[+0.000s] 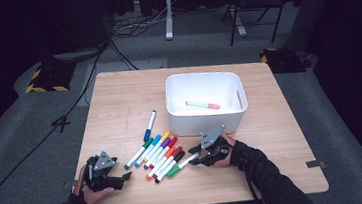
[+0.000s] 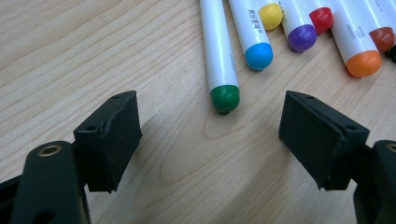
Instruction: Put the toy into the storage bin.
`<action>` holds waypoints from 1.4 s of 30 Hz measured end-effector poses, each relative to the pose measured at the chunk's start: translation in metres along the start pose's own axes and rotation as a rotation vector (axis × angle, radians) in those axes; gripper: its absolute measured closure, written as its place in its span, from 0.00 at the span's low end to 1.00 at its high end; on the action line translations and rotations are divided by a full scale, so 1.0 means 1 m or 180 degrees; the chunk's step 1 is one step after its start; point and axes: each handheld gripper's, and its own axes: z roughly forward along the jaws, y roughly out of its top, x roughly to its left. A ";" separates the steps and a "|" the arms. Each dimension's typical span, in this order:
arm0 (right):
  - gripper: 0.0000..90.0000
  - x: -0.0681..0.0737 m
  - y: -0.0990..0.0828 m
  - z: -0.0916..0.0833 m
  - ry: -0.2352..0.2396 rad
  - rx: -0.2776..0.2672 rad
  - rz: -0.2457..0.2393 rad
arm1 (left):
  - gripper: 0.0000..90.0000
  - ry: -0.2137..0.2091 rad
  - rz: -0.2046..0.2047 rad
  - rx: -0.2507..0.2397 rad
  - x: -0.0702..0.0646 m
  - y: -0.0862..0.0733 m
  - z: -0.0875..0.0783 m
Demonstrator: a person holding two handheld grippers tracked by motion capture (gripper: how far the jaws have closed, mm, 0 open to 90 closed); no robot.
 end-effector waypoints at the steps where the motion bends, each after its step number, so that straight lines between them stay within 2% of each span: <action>1: 0.68 0.001 -0.001 -0.002 0.0040 0.0014 -0.0024 | 0.23 -0.0002 -0.0013 0.0000 0.000 0.000 0.000; 4: 0.74 0.003 -0.004 -0.006 0.0146 -0.0002 -0.0088 | 0.23 0.0011 0.0010 0.0000 0.000 0.000 0.000; 7: 0.80 0.005 -0.008 -0.011 0.0236 0.0015 -0.0172 | 0.23 -0.0010 -0.0019 0.0001 0.000 0.000 0.000; 11: 0.84 0.009 -0.013 -0.017 0.0340 0.0021 -0.0181 | 0.23 0.0003 -0.0002 0.0006 0.000 0.000 0.000; 14: 0.85 0.012 -0.018 -0.022 0.0338 0.0008 -0.0177 | 0.23 0.0000 -0.0004 0.0005 0.000 0.000 0.000; 22: 0.85 0.016 -0.033 -0.040 0.0195 -0.0001 -0.0109 | 0.23 0.0003 -0.0006 0.0006 0.000 0.000 0.000; 23: 0.85 0.017 -0.035 -0.042 0.0175 -0.0003 -0.0064 | 0.23 0.0012 0.0003 0.0008 0.000 0.000 0.000; 29: 0.85 0.019 -0.045 -0.053 0.0004 -0.0028 0.0012 | 0.23 0.0019 0.0002 0.0012 0.000 0.000 0.000; 38: 0.85 0.021 -0.049 -0.063 -0.0134 -0.0051 0.0100 | 0.23 0.0020 0.0003 0.0012 0.000 0.000 0.000; 42: 0.85 0.022 -0.048 -0.068 -0.0240 -0.0049 0.0119 | 0.23 0.0025 0.0005 0.0011 0.000 0.001 0.000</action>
